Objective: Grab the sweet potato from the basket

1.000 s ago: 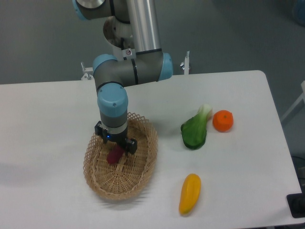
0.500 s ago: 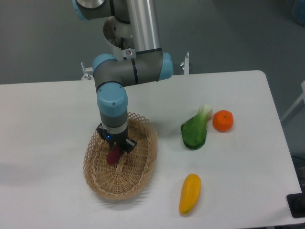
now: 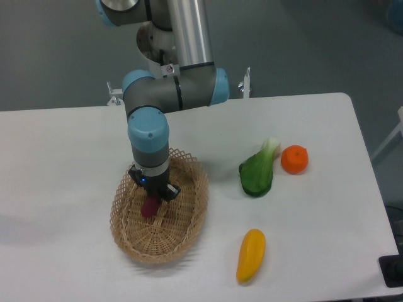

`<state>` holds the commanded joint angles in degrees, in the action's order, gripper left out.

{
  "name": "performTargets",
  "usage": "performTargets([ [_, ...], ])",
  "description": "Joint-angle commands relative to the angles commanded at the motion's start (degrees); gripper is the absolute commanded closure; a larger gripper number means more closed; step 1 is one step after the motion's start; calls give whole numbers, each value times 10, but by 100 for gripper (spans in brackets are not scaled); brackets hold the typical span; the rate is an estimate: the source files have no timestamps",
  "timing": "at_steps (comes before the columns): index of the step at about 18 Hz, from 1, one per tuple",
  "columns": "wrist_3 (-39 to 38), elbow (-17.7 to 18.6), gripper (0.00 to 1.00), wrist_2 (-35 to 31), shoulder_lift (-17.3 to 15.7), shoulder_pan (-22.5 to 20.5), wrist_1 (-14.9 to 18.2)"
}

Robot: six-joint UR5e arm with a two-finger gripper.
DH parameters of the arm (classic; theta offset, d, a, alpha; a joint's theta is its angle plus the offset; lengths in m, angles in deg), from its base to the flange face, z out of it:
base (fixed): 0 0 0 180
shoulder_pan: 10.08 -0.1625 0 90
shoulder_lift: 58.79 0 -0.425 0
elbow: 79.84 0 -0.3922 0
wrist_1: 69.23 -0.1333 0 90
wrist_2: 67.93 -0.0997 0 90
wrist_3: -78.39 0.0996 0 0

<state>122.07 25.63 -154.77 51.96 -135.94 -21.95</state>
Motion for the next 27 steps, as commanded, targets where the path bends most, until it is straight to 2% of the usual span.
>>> performTargets([
  [2,4,-18,68,1,-9,-6,-1],
  [6,54,-62,68,1,-15,-46,9],
  [11,86,-113,68,1,-16,-114,18],
  [17,191,-166,68,1,-16,-203,88],
  [19,239,-174,68,3,-15,-235,104],
  [22,288,-177,68,2,-15,-276,108],
  [27,329,-177,68,1,-11,-294,107],
])
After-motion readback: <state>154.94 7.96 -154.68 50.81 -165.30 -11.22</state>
